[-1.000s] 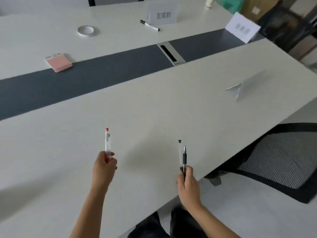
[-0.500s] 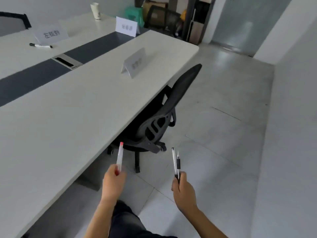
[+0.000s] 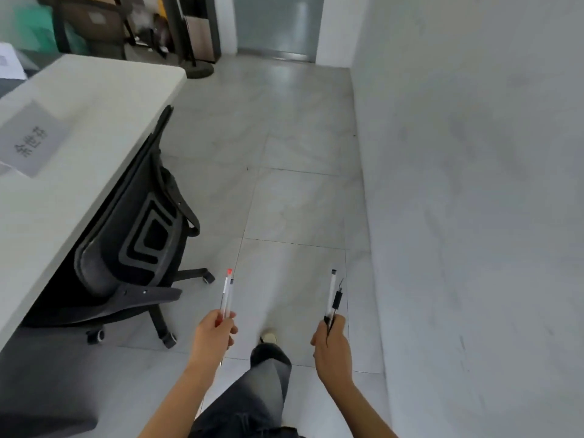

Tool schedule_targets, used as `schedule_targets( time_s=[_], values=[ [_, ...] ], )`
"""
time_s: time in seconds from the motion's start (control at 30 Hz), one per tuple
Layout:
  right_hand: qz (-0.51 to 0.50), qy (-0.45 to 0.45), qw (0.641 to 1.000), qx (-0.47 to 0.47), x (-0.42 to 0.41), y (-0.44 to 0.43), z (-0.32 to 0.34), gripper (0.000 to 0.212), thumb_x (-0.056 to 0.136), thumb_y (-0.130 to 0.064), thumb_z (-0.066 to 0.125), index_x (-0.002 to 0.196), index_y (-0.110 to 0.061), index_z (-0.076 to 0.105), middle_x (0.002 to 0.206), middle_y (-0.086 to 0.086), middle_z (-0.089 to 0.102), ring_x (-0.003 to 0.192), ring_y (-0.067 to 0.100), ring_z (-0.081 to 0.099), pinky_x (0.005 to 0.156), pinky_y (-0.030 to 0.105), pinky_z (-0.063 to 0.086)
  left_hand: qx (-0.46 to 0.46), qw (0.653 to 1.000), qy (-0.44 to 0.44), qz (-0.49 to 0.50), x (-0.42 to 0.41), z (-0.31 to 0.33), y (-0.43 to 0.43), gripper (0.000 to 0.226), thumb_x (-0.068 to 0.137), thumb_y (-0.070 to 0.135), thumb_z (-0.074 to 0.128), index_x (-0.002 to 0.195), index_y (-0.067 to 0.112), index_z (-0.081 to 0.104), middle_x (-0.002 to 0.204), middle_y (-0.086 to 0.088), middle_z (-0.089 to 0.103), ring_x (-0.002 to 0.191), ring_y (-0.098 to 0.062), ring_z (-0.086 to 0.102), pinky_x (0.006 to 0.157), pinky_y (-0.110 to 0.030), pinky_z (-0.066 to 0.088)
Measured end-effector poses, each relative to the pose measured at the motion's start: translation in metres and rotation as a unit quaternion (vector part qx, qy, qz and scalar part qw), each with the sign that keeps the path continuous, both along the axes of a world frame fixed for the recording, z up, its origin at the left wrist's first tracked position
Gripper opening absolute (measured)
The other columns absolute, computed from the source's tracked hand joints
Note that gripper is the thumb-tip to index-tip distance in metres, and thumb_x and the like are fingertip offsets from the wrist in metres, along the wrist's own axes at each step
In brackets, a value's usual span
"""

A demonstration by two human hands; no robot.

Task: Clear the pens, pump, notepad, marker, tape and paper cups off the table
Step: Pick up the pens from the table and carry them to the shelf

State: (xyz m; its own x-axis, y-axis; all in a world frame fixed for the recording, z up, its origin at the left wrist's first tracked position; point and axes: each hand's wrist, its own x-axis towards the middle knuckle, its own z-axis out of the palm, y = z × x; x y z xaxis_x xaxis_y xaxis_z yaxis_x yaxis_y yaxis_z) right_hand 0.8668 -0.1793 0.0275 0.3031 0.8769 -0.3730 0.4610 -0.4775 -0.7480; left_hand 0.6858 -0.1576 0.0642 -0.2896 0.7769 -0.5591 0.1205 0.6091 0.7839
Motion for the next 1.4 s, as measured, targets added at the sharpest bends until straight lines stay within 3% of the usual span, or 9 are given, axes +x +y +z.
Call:
schedule_targets(
  time_s=[0.27, 0.57, 0.83, 0.97, 1.13, 1.27, 1.4],
  values=[
    [-0.05, -0.021, 0.998, -0.021, 0.056, 0.082, -0.005, 0.022, 0.096, -0.023, 0.032, 0.116, -0.014, 0.035, 0.077, 0.01, 0.064, 0.06, 0.023, 0.057, 0.057, 0.035, 0.046, 0.001, 1.0, -0.019, -0.01, 0.035, -0.012, 0.118, 0.017, 0.092, 0.008, 0.044, 0.079, 0.011, 0.056, 0.066, -0.007, 0.05, 0.054, -0.016, 0.041, 0.05, -0.022, 0.033],
    [-0.088, -0.002, 0.996, 0.028, 0.09, 0.243, 0.007, 0.024, 0.096, -0.018, 0.032, 0.119, -0.014, 0.035, 0.075, 0.007, 0.06, 0.06, 0.022, 0.053, 0.06, 0.036, 0.046, 0.067, 0.996, -0.017, -0.05, 0.073, -0.001, 0.301, 0.016, 0.09, 0.008, 0.046, 0.076, 0.005, 0.053, 0.063, -0.006, 0.046, 0.055, -0.018, 0.04, 0.051, -0.023, 0.033],
    [-0.077, -0.025, 0.997, -0.018, 0.145, 0.335, -0.002, 0.024, 0.096, -0.017, 0.034, 0.118, -0.011, 0.035, 0.078, 0.011, 0.063, 0.069, 0.029, 0.061, 0.066, 0.04, 0.049, -0.006, 0.994, -0.016, -0.106, 0.15, -0.019, 0.372, 0.021, 0.088, 0.009, 0.049, 0.067, 0.008, 0.047, 0.062, -0.006, 0.046, 0.055, -0.017, 0.04, 0.052, -0.025, 0.034],
    [-0.026, -0.034, 0.999, 0.025, 0.19, 0.422, 0.005, 0.023, 0.096, -0.017, 0.033, 0.118, -0.01, 0.035, 0.082, 0.015, 0.063, 0.07, 0.03, 0.06, 0.067, 0.041, 0.05, 0.02, 0.998, -0.004, -0.053, 0.184, -0.014, 0.442, 0.023, 0.087, 0.008, 0.048, 0.065, 0.01, 0.044, 0.062, -0.006, 0.045, 0.055, -0.018, 0.039, 0.051, -0.025, 0.032],
    [0.002, 0.016, 0.998, 0.061, 0.221, 0.519, 0.022, 0.019, 0.097, -0.019, 0.031, 0.114, -0.013, 0.037, 0.076, 0.006, 0.058, 0.064, 0.022, 0.054, 0.064, 0.037, 0.046, 0.04, 0.999, 0.023, -0.002, 0.215, 0.001, 0.499, 0.023, 0.089, 0.01, 0.046, 0.067, 0.01, 0.044, 0.061, -0.006, 0.044, 0.055, -0.018, 0.039, 0.053, -0.027, 0.034],
    [0.093, 0.02, 0.995, 0.031, 0.21, 0.559, 0.013, 0.014, 0.097, -0.021, 0.031, 0.109, -0.017, 0.036, 0.074, 0.006, 0.058, 0.064, 0.023, 0.056, 0.064, 0.041, 0.049, 0.005, 0.998, 0.054, 0.024, 0.217, -0.004, 0.521, 0.022, 0.091, 0.013, 0.044, 0.069, 0.01, 0.045, 0.063, -0.006, 0.045, 0.058, -0.019, 0.042, 0.055, -0.028, 0.037],
    [0.179, -0.005, 0.984, 0.006, 0.194, 0.602, 0.003, 0.004, 0.097, -0.023, 0.03, 0.101, -0.023, 0.03, 0.076, 0.009, 0.06, 0.065, 0.025, 0.057, 0.066, 0.044, 0.05, -0.018, 0.991, 0.035, 0.124, 0.188, -0.011, 0.548, 0.018, 0.092, 0.013, 0.043, 0.087, -0.001, 0.052, 0.064, -0.009, 0.043, 0.058, -0.021, 0.04, 0.056, -0.031, 0.038]
  ],
)
